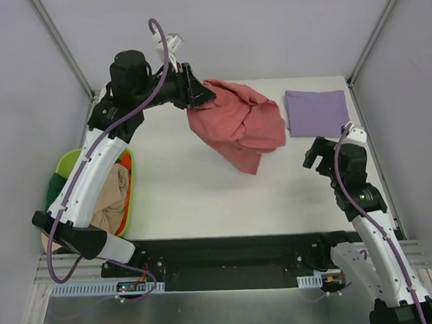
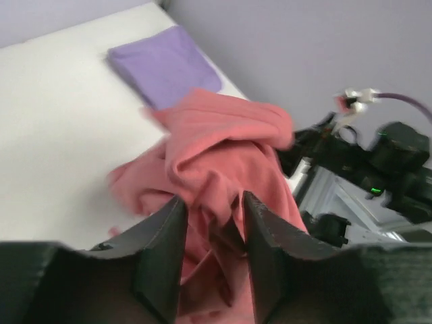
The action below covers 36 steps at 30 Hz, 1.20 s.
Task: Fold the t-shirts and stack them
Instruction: Move the tshirt to the center of the board, then flatten out the tshirt
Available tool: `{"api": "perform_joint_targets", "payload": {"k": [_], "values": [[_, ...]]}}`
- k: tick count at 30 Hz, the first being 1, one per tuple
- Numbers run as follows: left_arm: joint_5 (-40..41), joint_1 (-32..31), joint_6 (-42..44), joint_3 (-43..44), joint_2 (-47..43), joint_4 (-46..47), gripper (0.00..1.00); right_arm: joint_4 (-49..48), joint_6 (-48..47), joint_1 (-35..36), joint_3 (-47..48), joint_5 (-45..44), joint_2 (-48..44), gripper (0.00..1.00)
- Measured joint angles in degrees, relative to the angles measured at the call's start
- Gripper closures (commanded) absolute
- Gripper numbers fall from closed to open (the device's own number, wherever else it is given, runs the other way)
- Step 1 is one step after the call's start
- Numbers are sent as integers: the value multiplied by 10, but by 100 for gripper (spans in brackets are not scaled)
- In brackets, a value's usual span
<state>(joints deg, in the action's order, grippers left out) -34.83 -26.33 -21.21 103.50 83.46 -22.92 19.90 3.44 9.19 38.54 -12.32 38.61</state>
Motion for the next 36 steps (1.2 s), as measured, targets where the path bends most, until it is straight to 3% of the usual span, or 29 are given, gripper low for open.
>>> {"api": "perform_joint_targets", "payload": {"k": [4,9,13,18,26,31,36], "values": [[89,6,7,-73,-22,24,2,5,0,0,0,-3,-6,4],[300,21,-9,-150,-10,-24,1,23,1,0,0,-1,18,4],[369,40,-19,-209,-2,-57,1,49,3,0,0,19,44,4],[333,37,-22,-280,-8,-60,1,82,14,0,0,57,50,4],[196,19,-58,-475,-30,28,5,91,21,0,-21,179,56,4],[160,16,-69,-508,-15,67,13,57,21,2,-37,254,102,4],[130,15,-82,-505,50,114,25,24,26,8,-36,272,158,4]]}}
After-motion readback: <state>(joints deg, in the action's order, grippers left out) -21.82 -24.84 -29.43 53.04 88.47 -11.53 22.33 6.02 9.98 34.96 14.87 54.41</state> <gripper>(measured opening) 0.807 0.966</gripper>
